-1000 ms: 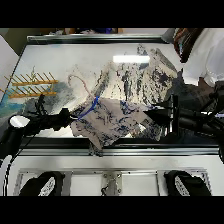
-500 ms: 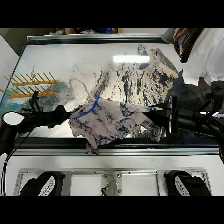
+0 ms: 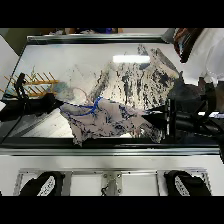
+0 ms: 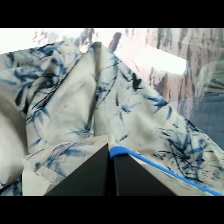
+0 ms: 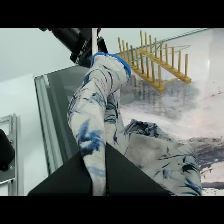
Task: Fold the clothes and pants, and hang the long-sleeved shirts on hangers.
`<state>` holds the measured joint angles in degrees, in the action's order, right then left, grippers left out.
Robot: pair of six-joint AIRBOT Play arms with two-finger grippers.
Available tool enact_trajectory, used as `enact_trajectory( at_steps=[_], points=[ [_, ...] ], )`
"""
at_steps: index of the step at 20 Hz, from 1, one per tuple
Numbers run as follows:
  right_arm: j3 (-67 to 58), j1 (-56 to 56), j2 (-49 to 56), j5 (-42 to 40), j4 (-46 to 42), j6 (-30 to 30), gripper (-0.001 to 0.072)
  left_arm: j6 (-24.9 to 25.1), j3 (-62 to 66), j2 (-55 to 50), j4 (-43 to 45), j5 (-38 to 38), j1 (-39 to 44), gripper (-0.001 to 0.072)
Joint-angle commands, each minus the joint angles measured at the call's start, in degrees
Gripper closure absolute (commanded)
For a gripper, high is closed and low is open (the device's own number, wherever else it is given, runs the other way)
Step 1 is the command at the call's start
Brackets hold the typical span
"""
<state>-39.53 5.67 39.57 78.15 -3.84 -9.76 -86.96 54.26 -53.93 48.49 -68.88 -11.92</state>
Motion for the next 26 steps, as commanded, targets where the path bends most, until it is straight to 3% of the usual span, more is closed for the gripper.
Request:
enact_trajectory(
  at_steps=[1, 7, 11, 23, 24, 25, 26],
  points=[
    [0.0, -0.1, 0.0, 2.4, -1.6, -1.2, 0.0705, 0.2, 10.3, -4.4, 1.0, -6.1, 2.8, 0.0691],
    [-0.3, -0.7, -1.0, 5.2, 1.5, -3.8, 0.0705, -1.0, 29.2, -15.9, 2.1, -9.7, 10.3, 0.0691],
    [-0.3, -0.9, -1.1, 4.6, 12.7, -3.8, 0.0705, -1.2, 39.1, -22.2, 3.0, -14.6, 13.1, 0.069],
    [-0.3, -0.9, -1.1, -1.9, 21.7, -3.7, 0.0706, -1.2, 59.3, -30.8, 2.8, -17.3, 18.5, 0.0689],
    [-0.3, -0.9, -1.1, -1.9, 22.0, -3.7, 0.0705, -1.2, 60.5, -31.4, 2.8, -17.2, 18.9, 0.0596],
    [-0.3, -0.9, -1.1, -1.9, 22.0, -3.7, 0.0706, -1.4, 61.9, -32.0, 2.8, -17.0, 19.1, 0.0233],
    [-0.3, -0.9, -1.1, -1.9, 22.0, -3.7, 0.0706, -2.3, 62.8, -32.3, 2.8, -16.3, 19.1, 0.0061]
  ],
)
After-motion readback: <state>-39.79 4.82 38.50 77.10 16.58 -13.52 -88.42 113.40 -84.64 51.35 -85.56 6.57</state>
